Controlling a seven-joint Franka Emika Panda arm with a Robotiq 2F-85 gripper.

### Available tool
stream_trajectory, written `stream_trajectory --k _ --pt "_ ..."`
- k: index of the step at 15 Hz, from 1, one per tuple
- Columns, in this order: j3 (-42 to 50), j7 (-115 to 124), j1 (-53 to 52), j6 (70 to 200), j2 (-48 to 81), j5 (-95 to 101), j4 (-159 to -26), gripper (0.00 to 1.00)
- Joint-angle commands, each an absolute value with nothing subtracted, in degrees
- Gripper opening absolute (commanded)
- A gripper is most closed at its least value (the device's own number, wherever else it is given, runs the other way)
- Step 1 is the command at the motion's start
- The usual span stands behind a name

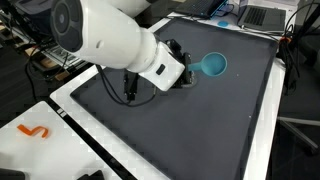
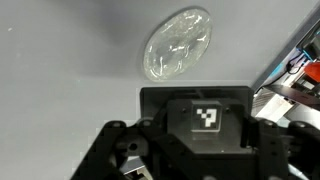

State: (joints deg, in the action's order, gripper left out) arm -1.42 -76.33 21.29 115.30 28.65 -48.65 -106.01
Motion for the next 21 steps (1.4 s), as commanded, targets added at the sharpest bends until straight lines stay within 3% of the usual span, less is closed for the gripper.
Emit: stream_trajectory --k 1,21 --pt "0.3 -79.1 19.8 116.4 25.9 -51.4 -110.0 0.31" --pt "2.2 -79.9 16.2 119.1 23.1 -52.1 -114.8 0.31"
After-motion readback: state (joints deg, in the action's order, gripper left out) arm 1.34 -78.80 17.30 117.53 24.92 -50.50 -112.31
